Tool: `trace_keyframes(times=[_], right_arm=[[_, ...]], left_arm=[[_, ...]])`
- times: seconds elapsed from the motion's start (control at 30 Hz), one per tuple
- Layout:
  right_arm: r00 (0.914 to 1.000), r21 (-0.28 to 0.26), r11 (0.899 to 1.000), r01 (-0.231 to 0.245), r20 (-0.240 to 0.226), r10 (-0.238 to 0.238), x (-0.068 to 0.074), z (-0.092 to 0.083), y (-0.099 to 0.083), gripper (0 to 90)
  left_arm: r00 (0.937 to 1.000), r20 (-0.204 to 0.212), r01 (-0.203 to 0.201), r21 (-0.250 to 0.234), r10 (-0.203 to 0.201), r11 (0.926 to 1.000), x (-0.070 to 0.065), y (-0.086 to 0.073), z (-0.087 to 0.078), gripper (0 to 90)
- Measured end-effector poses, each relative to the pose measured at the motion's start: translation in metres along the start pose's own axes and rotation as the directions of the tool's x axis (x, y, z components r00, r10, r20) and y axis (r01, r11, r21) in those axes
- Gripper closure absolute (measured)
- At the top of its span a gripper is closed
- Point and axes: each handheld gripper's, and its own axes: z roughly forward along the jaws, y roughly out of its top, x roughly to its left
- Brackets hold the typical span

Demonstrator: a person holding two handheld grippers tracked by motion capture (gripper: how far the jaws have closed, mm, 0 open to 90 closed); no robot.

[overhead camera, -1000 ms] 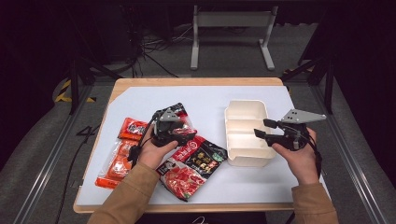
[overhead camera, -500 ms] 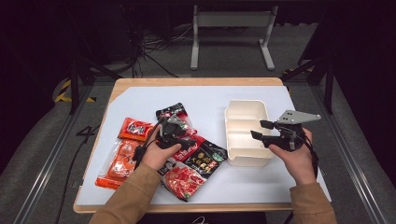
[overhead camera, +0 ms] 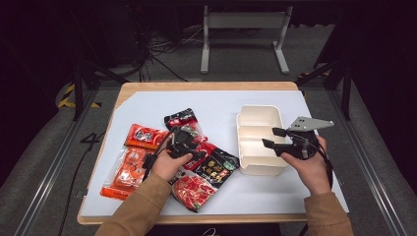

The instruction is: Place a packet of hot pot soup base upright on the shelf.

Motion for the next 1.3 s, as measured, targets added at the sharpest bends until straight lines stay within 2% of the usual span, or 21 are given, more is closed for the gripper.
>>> trace_keyframes(times=[0.23, 0.3, 0.4, 0.47, 0.57, 0.67, 0.77, 1.03, 1.2, 1.3], right_arm=[[1.0, 0.009, 1.0, 0.002, -0.003, -0.002, 0.0, 0.003, -0.001, 42.7], [1.0, 0.012, 1.0, 0.001, -0.004, -0.001, 0.001, 0.004, -0.001, 42.7], [1.0, 0.014, 1.0, 0.001, -0.006, -0.001, 0.001, 0.005, -0.001, 42.6], [1.0, 0.015, 1.0, 0.002, -0.005, -0.002, 0.001, 0.005, -0.001, 42.5], [1.0, 0.015, 1.0, 0.004, -0.006, -0.004, 0.002, 0.005, -0.001, 42.5], [1.0, 0.017, 1.0, 0.004, -0.009, -0.004, 0.002, 0.006, -0.001, 42.4], [0.9999, 0.018, 1.0, 0.005, -0.011, -0.005, 0.003, 0.006, -0.001, 42.4], [0.9999, 0.018, 1.0, 0.007, -0.01, -0.006, 0.003, 0.006, -0.001, 42.4], [1.0, 0.012, 1.0, 0.007, -0.007, -0.007, 0.003, 0.005, -0.001, 42.4], [0.9999, 0.011, 1.0, 0.008, -0.008, -0.008, 0.003, 0.004, 0.0, 42.5]], left_arm=[[0.9984, 0.042, 0.039, 0.009, -0.04, 0.9992, 0.002, -0.001, 0.002, 50.9], [0.9963, 0.064, 0.056, 0.02, -0.057, 0.9982, 0.003, -0.001, 0.002, 56.1], [0.9963, 0.058, 0.062, 0.032, -0.064, 0.9975, 0.003, -0.001, 0.002, 59.4], [0.9962, 0.059, 0.063, 0.03, -0.065, 0.9976, 0.004, -0.001, 0.002, 63.1], [0.9929, 0.073, 0.092, 0.021, -0.094, 0.9955, 0.007, -0.003, 0.001, 69.0], [0.9915, 0.081, 0.101, 0.015, -0.102, 0.9948, 0.009, -0.004, 0.0, 75.2], [0.9874, 0.105, 0.118, 0.01, -0.118, 0.993, 0.01, -0.005, -0.001, 83.9], [0.9875, 0.1, 0.122, 0.002, -0.122, 0.9925, 0.009, -0.005, -0.006, 86.3], [0.9862, 0.104, 0.132, -0.026, -0.129, 0.9909, 0.008, -0.004, -0.016, 86.6], [0.9879, 0.101, 0.122, -0.043, -0.118, 0.9916, 0.007, -0.004, -0.022, 86.6]])
